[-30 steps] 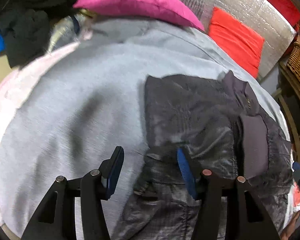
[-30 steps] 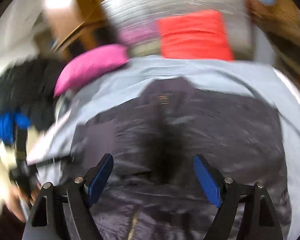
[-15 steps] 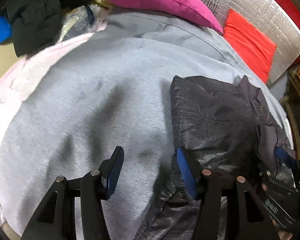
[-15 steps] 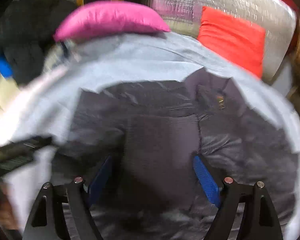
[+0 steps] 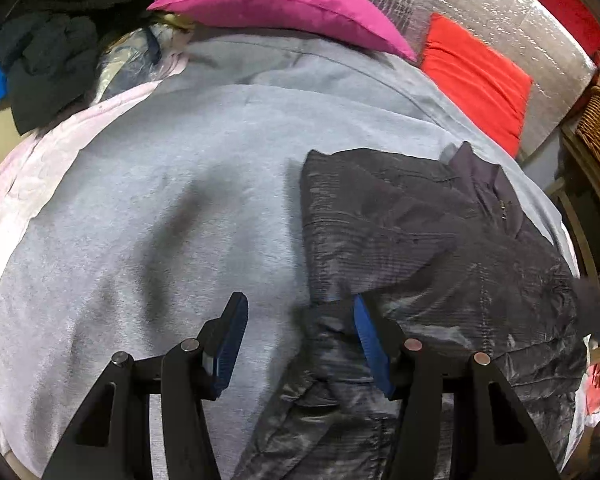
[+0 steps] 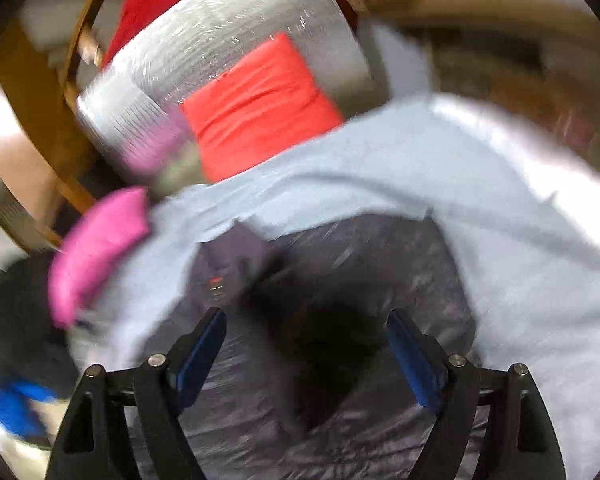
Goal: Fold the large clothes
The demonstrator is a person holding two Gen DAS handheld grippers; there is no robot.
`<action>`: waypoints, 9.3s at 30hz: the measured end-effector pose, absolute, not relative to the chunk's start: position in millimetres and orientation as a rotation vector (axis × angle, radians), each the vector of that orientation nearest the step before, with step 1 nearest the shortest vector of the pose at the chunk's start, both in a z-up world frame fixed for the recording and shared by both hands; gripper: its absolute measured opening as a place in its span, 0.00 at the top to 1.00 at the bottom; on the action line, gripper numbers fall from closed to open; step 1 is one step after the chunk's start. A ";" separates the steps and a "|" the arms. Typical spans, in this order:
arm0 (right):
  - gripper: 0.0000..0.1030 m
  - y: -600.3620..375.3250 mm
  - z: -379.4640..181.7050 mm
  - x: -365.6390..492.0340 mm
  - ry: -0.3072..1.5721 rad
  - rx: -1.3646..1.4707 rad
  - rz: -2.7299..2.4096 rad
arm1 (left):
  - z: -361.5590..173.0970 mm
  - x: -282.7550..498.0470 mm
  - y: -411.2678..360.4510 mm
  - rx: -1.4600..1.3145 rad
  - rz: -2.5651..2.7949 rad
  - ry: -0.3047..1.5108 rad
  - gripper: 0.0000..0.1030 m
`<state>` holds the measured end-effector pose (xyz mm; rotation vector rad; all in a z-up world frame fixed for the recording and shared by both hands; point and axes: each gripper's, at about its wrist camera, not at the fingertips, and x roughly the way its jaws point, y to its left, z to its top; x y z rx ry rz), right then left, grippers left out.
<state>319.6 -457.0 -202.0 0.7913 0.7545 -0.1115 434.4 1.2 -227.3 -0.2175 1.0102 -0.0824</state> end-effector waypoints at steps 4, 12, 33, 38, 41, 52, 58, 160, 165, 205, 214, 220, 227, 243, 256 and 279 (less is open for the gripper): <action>0.17 -481.1 -233.2 305.1 0.772 0.906 -0.080 | -226.3 433.6 -11.5 -0.174 -0.093 0.998 0.45; 0.18 -493.4 -273.4 305.9 0.732 1.136 0.036 | -232.8 438.5 -28.8 -0.124 -0.089 1.008 0.45; 0.85 -454.9 -206.8 288.1 0.590 0.825 -0.155 | -237.8 431.7 -37.8 -0.068 -0.118 1.038 0.45; 0.83 -468.3 -239.1 280.3 0.729 0.771 -0.206 | -241.8 430.1 -37.7 -0.062 -0.122 1.051 0.40; 0.82 -484.7 -258.2 279.0 0.781 0.898 -0.180 | -237.0 428.5 -35.9 -0.066 -0.123 1.038 0.40; 0.01 -516.5 -223.6 253.7 0.608 0.835 -0.223 | -227.2 426.0 -15.3 -0.122 -0.092 0.974 0.33; 0.03 -508.8 -260.5 294.0 0.798 0.760 -0.205 | -233.7 427.0 -26.0 -0.117 -0.108 1.017 0.33; 0.50 -415.9 -243.7 346.3 0.838 0.390 -0.005 | -226.7 400.3 -131.4 0.323 -0.122 0.795 0.26; 0.50 -411.8 -227.7 336.6 0.796 0.446 0.092 | -227.0 399.6 -132.1 0.327 -0.118 0.795 0.26; 0.20 -535.9 -233.8 265.0 0.765 0.774 -0.136 | -204.6 413.0 -40.6 0.006 -0.059 0.839 0.12; 0.20 -536.2 -291.7 297.8 0.915 0.919 0.031 | -242.3 432.7 -23.3 -0.231 -0.137 1.003 0.12; 0.39 -499.7 -280.4 303.5 0.901 0.695 -0.008 | -250.5 436.8 -31.8 -0.300 -0.197 1.045 0.51; 0.60 -482.9 -239.4 284.1 0.796 0.566 -0.020 | -243.9 433.2 -32.7 -0.264 -0.191 1.020 0.54; 0.37 -506.6 -241.6 258.9 0.847 0.670 -0.057 | -213.0 387.3 -37.2 -0.067 -0.121 0.920 0.33; 0.35 -523.2 -227.1 151.4 0.725 0.769 -0.069 | -224.9 279.6 13.6 -0.072 -0.112 0.904 0.33; 0.26 -460.4 -259.6 -12.7 0.973 0.722 0.022 | -293.1 115.4 24.9 -0.226 -0.230 1.215 0.21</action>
